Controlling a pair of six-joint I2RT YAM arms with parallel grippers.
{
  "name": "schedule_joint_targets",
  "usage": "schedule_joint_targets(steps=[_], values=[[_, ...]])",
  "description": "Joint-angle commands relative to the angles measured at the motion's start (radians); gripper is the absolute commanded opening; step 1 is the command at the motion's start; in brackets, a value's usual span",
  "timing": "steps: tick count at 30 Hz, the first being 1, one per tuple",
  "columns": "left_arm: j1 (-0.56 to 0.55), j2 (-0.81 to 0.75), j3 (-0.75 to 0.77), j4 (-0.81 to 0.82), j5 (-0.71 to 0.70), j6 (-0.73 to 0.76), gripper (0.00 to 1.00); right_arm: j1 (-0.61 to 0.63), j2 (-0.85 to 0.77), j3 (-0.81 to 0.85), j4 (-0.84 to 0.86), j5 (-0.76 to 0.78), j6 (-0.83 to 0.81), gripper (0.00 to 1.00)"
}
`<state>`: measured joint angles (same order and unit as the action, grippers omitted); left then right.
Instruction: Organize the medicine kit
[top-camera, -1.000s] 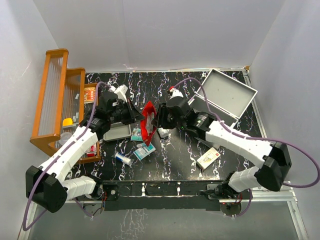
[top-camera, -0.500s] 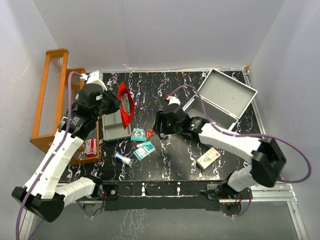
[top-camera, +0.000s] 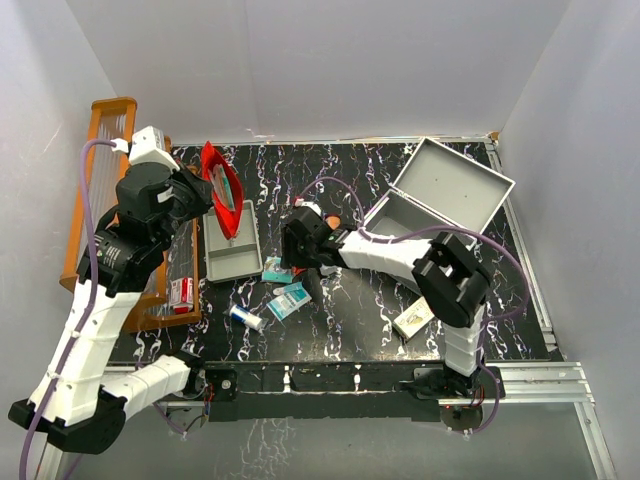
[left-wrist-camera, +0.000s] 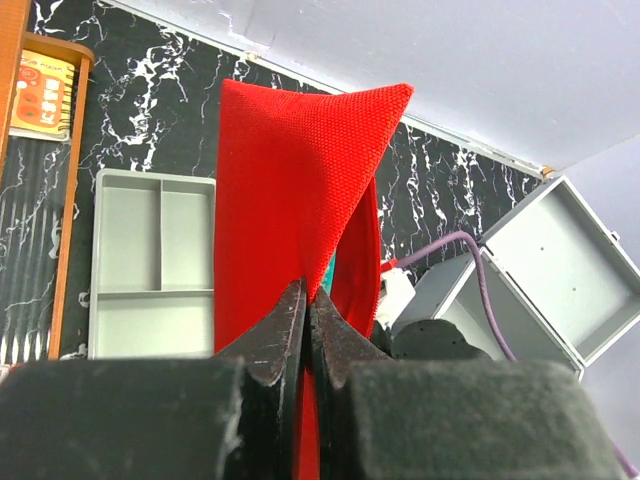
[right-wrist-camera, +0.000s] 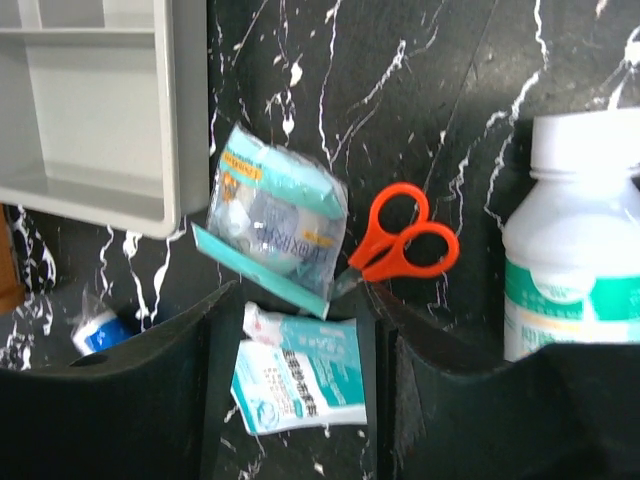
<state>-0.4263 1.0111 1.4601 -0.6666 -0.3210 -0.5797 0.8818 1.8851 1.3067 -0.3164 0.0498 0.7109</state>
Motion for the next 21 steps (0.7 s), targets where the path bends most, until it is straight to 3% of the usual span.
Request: schedule_joint_targets(steps=[1, 9, 17, 21], values=[[0.004, -0.019, 0.031, -0.022, -0.03, 0.003, 0.0, 0.008, 0.067, 0.096, 0.024, 0.017, 0.016, 0.45], [0.005, -0.035, 0.019, -0.021, -0.071, -0.005, 0.0, 0.031, 0.178, 0.2, -0.063, 0.048, -0.008, 0.34], [0.004, -0.037, 0.004, -0.023, -0.075, -0.004, 0.0, 0.049, 0.268, 0.312, -0.212, 0.207, 0.008, 0.26], [0.005, -0.041, 0.001, -0.022, -0.082, -0.003, 0.0, 0.054, 0.305, 0.367, -0.282, 0.267, 0.015, 0.13]])
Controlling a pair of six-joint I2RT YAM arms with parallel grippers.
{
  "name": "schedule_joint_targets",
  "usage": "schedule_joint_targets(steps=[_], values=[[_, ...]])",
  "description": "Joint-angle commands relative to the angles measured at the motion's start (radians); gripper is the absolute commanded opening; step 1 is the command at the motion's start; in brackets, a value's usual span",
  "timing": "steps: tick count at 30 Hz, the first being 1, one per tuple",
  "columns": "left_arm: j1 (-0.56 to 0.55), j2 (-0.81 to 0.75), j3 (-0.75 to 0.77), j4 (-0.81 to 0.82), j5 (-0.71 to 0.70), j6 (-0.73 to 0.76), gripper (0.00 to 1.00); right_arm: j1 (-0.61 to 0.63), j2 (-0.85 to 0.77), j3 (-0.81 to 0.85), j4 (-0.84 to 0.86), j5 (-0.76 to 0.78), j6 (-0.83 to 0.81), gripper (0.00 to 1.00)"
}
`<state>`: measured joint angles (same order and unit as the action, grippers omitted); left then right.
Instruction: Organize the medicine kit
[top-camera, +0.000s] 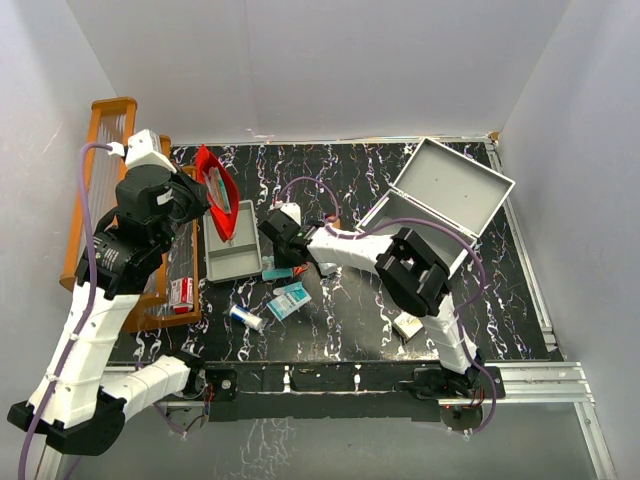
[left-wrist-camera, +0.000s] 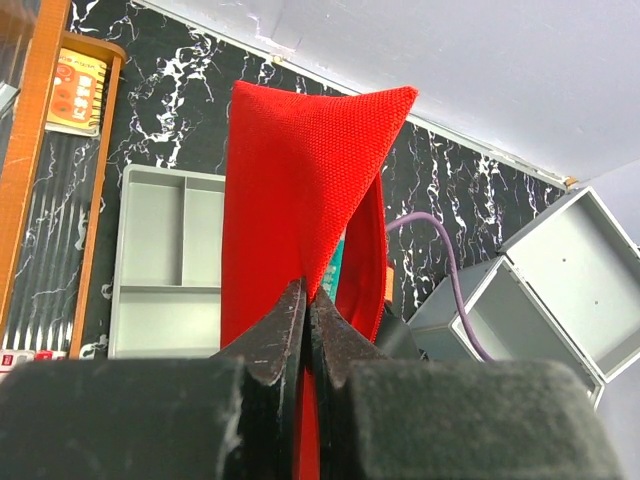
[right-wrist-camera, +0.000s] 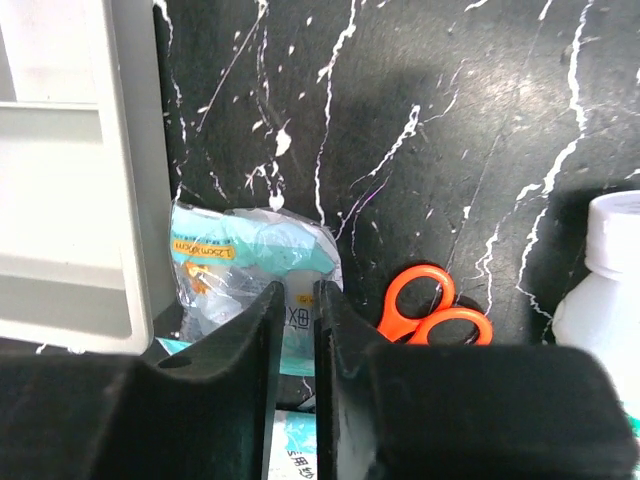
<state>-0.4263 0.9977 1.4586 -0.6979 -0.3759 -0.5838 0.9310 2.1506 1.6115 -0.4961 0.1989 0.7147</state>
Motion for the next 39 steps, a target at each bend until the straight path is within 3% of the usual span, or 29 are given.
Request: schedule_joint_targets(steps=[1, 5, 11, 15, 19, 27, 39], values=[[0.005, -0.029, 0.002, 0.009, -0.028, 0.002, 0.0, 0.005, 0.037, 0.063, -0.103, 0.126, 0.011, 0.09], [0.005, -0.03, -0.003, 0.009, -0.024, 0.002, 0.0, 0.006, -0.007, 0.029, -0.056, 0.133, 0.011, 0.0], [0.005, -0.037, -0.034, 0.025, -0.007, 0.007, 0.0, 0.002, -0.145, -0.079, 0.079, 0.114, 0.022, 0.0], [0.004, -0.06, -0.157, 0.108, 0.025, 0.048, 0.0, -0.008, -0.272, -0.183, 0.144, 0.115, 0.06, 0.0], [0.005, -0.077, -0.279, 0.179, 0.156, 0.035, 0.0, -0.018, -0.434, -0.342, 0.186, 0.132, 0.1, 0.0], [0.004, -0.156, -0.557, 0.408, 0.464, -0.157, 0.0, -0.028, -0.737, -0.614, 0.191, 0.159, 0.131, 0.0], [0.004, -0.041, -0.718, 0.694, 0.75, -0.379, 0.0, -0.031, -1.06, -0.734, 0.111, 0.102, 0.272, 0.0]])
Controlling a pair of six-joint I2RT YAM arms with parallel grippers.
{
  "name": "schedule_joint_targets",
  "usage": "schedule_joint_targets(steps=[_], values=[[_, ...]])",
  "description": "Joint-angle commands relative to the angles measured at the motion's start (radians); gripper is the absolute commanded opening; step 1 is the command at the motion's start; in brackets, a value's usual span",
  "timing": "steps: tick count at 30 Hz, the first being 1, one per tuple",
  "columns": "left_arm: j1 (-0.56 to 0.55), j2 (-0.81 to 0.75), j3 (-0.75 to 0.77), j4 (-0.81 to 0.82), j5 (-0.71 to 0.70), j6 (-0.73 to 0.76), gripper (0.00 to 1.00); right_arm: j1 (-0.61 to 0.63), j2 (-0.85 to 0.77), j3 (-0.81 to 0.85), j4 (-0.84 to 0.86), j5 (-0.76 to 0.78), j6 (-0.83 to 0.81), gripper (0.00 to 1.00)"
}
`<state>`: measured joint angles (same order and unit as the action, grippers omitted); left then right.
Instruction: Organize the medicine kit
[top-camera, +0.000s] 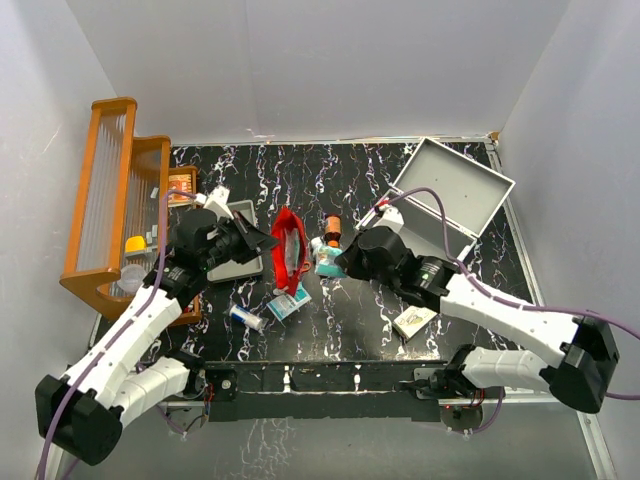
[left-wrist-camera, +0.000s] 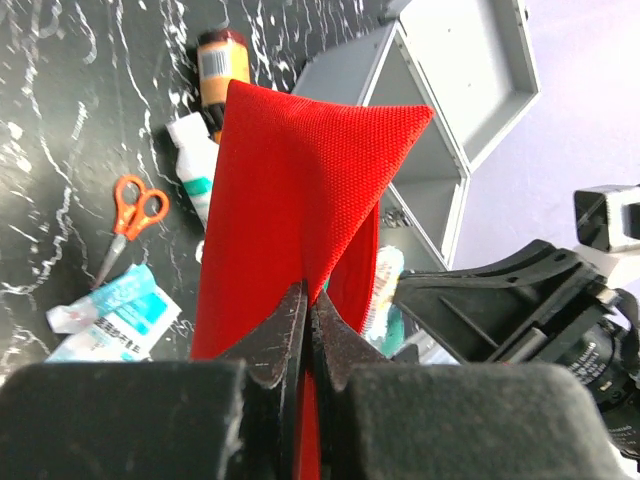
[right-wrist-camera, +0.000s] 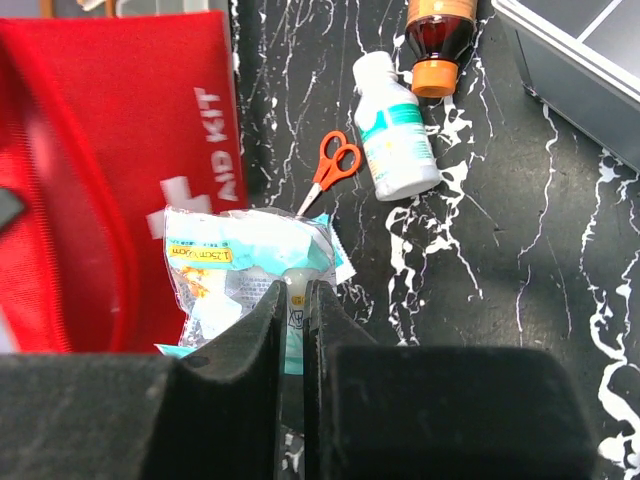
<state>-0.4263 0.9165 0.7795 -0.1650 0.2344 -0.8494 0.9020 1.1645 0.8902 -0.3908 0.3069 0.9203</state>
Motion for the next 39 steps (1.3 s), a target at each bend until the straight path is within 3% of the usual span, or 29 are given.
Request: schedule_joint_targets(steps=[1, 7, 18, 27, 39], values=[[0.004, 0.053, -0.058, 0.21, 0.158, -0.139, 0.0, -0.002, -0.087, -0.013, 0.002, -0.001, 0.074, 0.0], [-0.002, 0.157, -0.133, 0.413, 0.226, -0.248, 0.0, -0.003, -0.103, 0.027, 0.009, 0.005, 0.065, 0.0], [-0.027, 0.199, -0.283, 0.56, 0.191, -0.295, 0.0, -0.006, 0.015, 0.025, 0.234, -0.123, 0.067, 0.0], [-0.034, 0.175, -0.327, 0.555, 0.152, -0.299, 0.0, -0.009, 0.108, -0.007, 0.368, -0.22, 0.153, 0.0], [-0.042, 0.047, -0.39, 0.521, 0.092, -0.368, 0.0, -0.012, 0.175, -0.033, 0.36, -0.249, 0.208, 0.0]])
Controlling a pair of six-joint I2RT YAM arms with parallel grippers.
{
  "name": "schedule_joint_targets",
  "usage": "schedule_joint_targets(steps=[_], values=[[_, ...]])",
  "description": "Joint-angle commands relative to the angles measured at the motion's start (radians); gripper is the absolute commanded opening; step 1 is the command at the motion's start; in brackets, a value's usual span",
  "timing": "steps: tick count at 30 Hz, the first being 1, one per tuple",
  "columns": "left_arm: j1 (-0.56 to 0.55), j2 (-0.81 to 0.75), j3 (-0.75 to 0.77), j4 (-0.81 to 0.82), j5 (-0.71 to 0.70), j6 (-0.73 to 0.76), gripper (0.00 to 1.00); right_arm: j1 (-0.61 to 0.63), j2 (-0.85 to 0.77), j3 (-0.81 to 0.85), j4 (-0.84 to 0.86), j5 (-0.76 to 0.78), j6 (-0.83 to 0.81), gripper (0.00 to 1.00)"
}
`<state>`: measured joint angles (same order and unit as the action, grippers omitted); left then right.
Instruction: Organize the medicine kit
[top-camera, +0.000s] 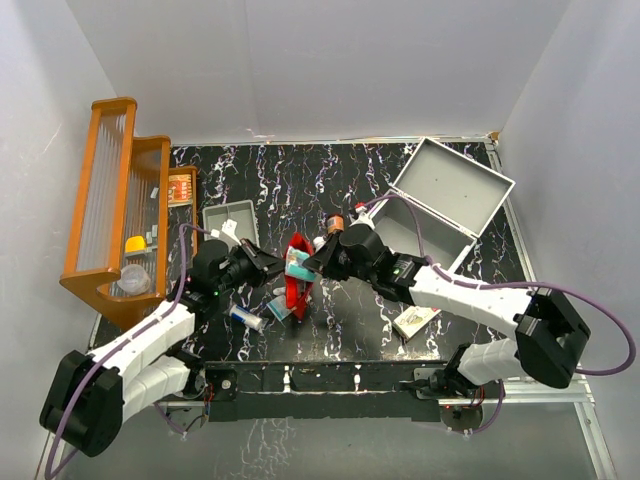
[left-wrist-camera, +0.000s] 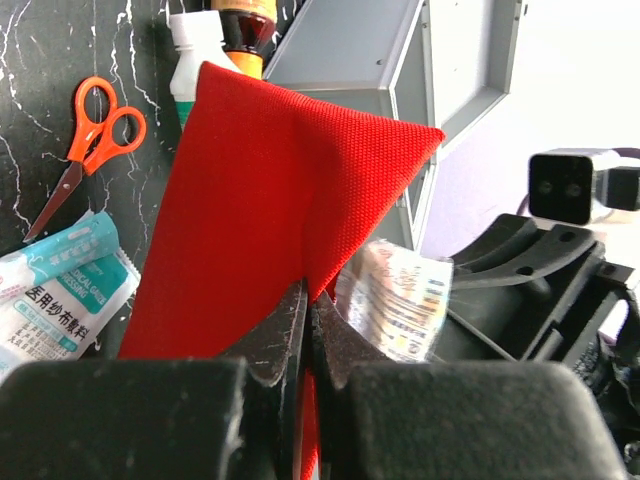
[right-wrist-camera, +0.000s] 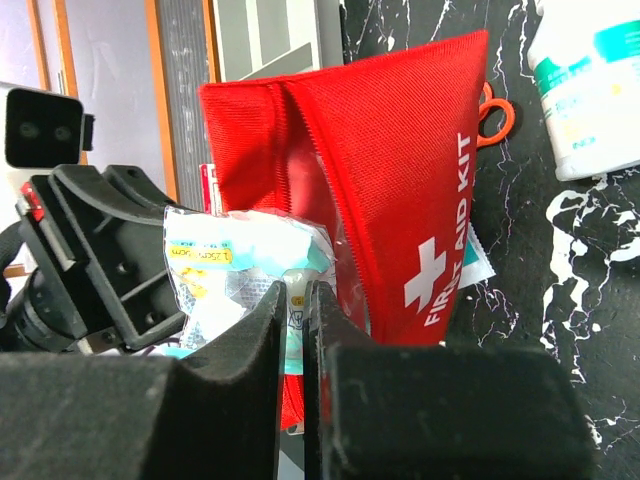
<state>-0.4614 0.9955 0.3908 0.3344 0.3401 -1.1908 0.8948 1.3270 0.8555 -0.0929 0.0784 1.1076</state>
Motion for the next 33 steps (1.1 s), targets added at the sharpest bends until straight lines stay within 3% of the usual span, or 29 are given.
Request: schedule_joint_targets(steps=[1, 16, 33], values=[[-0.006, -0.023, -0.009, 0.039, -0.008, -0.038, 0.0, -0.007, 0.025, 0.003, 0.064, -0.032, 0.024, 0.0], [-0.008, 0.097, 0.001, 0.093, -0.003, -0.152, 0.0, -0.025, 0.064, -0.006, 0.002, 0.004, 0.18, 0.0], [-0.008, 0.12, 0.055, -0.061, -0.02, -0.049, 0.0, -0.026, 0.134, 0.049, -0.094, 0.053, 0.288, 0.0]])
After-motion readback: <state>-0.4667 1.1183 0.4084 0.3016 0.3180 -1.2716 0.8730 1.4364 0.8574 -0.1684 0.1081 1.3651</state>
